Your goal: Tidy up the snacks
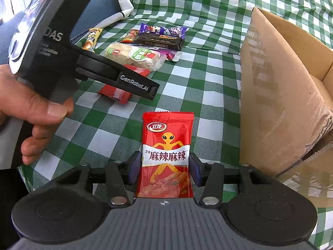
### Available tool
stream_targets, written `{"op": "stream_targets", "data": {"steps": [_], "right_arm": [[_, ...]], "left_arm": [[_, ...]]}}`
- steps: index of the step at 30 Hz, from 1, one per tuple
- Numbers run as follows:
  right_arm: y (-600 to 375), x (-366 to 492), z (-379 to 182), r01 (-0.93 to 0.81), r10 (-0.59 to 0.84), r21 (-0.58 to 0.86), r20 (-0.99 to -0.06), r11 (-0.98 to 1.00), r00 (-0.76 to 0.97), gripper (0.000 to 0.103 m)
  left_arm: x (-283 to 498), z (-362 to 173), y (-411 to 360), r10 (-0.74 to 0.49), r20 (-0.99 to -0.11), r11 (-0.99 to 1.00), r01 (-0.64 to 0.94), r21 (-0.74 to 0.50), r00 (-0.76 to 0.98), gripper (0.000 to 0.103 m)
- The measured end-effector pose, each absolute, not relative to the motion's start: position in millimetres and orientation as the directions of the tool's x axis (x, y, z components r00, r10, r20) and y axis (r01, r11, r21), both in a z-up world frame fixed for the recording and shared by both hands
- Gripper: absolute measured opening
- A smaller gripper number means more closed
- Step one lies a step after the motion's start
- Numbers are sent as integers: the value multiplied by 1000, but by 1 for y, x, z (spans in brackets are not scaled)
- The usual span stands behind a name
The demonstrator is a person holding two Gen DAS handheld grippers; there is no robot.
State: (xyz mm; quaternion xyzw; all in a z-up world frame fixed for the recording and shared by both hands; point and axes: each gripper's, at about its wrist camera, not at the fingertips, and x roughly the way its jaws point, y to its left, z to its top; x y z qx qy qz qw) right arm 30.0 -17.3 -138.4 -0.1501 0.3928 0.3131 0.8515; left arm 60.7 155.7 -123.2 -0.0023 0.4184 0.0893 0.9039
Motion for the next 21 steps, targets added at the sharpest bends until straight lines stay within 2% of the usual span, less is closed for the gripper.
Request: {"op": "stream_targets", "data": {"steps": [3,4,11,21], "right_arm": [[-17,28,-139,-655,413,-22,-760,755,502,51],[-16,28,-139,-656,413,-26,-758,754,505,51],[-14,25,-138,-648,400,-55,-746,760,533,50],[-15,20,-134,-629,383,-90,-723,772,575,49]], "left_arm": [[59,-120,157,148,-752,986,-156,61,643,53],[58,-120,159,143,-752,986,-156,54,644,52],[54,-116,165,129,-755,984,-180,15,643,48],[44,-110,182,73,-757,962,-246,-118,649,48]]}}
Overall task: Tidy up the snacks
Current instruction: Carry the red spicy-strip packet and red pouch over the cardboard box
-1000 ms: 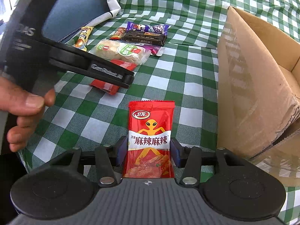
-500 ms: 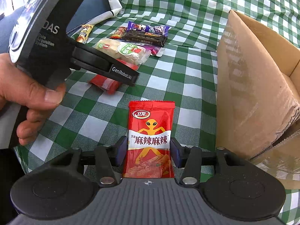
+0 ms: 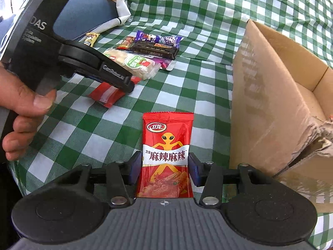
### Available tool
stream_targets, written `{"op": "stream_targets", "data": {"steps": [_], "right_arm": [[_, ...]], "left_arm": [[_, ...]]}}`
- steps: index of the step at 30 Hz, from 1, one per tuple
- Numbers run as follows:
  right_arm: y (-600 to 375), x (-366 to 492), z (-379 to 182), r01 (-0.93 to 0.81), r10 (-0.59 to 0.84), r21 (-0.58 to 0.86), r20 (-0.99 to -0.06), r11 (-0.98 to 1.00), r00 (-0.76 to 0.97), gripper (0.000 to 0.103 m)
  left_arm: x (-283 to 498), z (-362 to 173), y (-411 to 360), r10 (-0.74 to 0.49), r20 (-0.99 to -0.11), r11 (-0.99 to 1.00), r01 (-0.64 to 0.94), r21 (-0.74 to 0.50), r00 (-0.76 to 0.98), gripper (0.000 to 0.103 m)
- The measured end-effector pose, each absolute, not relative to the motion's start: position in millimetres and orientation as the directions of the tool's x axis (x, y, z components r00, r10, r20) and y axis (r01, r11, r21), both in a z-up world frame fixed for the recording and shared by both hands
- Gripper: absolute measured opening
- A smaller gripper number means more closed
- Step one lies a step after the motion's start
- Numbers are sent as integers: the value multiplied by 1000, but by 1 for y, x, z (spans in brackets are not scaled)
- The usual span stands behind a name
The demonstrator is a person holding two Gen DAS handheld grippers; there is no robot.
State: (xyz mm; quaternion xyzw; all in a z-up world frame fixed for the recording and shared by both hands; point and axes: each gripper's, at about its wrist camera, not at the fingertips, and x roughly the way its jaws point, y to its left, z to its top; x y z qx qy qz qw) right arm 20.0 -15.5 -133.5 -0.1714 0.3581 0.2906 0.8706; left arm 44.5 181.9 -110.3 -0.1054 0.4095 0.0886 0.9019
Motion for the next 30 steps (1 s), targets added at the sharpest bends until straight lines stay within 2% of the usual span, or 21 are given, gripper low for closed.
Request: {"op": "stream_targets", "data": {"steps": [8,15,24,30], "right_arm": [[-13,12,-128,-632,377,-146,-693,761,614,49],[-14,0,-116,-633,404,-161,-645,757,648,48],[-30,-11,-97,-629,435,-140,-608,764,664,48],[-44,-8,-73,-611,474,-63,-568,789,672,48]], "left_arm": [[34,-103,188,47,-744,945,-270,-183,667,48],[16,-84,191,32,-695,933,-271,-237,718,48],[7,-49,195,32,-640,902,-298,-312,768,48],[7,-32,187,43,-619,900,-300,-317,785,48]]}}
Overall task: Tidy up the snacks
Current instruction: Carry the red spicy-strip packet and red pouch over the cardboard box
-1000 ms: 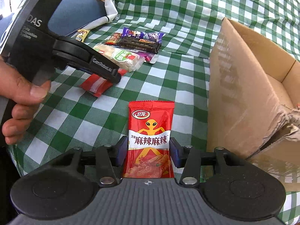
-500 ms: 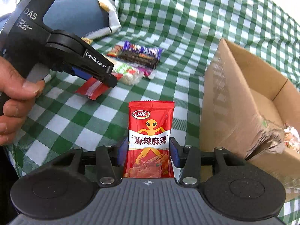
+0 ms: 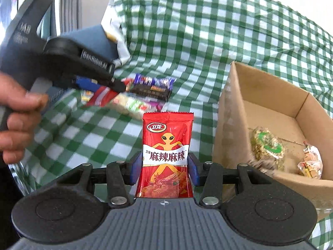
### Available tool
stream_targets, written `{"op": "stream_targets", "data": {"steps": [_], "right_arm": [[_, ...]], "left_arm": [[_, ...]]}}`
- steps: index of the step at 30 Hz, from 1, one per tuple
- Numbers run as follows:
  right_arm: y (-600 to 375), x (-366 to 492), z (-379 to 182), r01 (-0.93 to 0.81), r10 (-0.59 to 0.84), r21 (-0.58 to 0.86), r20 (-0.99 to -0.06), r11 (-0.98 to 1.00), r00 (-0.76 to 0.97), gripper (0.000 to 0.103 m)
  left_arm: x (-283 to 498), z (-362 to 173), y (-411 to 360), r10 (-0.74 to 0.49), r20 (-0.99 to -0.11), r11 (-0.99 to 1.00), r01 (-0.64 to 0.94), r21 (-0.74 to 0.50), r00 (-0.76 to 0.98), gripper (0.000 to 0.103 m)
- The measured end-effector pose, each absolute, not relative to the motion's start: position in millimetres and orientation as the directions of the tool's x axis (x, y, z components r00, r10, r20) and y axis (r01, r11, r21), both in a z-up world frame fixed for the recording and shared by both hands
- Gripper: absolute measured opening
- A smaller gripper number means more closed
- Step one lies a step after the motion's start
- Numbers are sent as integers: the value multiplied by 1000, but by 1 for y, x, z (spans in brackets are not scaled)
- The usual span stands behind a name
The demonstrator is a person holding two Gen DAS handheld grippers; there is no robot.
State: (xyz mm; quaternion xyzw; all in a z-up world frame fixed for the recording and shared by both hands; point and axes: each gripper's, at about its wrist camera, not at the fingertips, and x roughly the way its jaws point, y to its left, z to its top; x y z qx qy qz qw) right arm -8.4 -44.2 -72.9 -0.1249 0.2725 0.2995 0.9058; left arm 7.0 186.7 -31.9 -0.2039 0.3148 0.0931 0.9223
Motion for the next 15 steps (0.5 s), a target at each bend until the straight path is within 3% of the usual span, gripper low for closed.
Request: {"op": "stream_targets", "data": {"steps": [8,15], "right_arm": [[-79,7,-28,-565,498,-6,-465,825,732,48],[-135,56,18,-448,420,13,-377,894,826,48]], "left_arm": [[11,-11,170,20,-569,900,-263,-348,822,48],[21,-2,141,-11,-536,923,-198,-329,844,48]]}}
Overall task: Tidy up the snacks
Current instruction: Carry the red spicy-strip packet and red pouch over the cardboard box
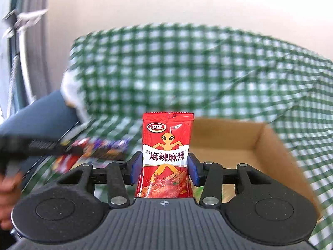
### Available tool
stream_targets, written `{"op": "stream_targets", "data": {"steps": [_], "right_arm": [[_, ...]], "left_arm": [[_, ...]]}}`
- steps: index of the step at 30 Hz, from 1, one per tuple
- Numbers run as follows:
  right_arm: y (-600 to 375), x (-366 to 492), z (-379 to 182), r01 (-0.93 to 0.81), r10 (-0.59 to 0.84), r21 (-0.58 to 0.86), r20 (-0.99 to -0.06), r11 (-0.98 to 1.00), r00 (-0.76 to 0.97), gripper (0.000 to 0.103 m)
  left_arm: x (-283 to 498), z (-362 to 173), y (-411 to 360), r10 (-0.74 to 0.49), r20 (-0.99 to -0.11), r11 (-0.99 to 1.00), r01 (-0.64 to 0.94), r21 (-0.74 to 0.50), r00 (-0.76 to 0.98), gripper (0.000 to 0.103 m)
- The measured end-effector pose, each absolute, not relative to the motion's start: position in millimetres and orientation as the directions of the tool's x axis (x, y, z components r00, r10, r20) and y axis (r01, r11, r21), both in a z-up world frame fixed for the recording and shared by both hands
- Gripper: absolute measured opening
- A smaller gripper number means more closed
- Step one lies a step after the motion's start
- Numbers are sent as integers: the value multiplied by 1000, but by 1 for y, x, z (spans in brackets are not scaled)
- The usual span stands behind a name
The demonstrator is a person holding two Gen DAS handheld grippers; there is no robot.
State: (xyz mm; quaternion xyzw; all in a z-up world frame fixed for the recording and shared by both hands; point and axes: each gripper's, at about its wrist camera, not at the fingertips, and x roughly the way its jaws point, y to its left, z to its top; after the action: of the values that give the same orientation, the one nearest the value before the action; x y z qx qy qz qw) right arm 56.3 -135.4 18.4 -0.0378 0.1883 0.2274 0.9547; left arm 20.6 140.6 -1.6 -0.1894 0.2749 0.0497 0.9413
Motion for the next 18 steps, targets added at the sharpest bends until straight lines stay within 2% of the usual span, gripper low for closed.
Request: {"op": "stream_targets", "data": {"steps": [5,8,18], "right_arm": [[-178,93,13,-355,337,23,-372,935,865,48],[-200,101,1,-296,292,56,-418,954,860,48],[-225,103,-4,-254,252,50,-405,966,879,48]], "left_arm": [[30,0,124,-38,-526,932,-159,-324,850,48],[35,2,113,-59,-509,939,-125,-320,859,48],[48,9,66,-188,-421,939,37,-343,888,48]]}}
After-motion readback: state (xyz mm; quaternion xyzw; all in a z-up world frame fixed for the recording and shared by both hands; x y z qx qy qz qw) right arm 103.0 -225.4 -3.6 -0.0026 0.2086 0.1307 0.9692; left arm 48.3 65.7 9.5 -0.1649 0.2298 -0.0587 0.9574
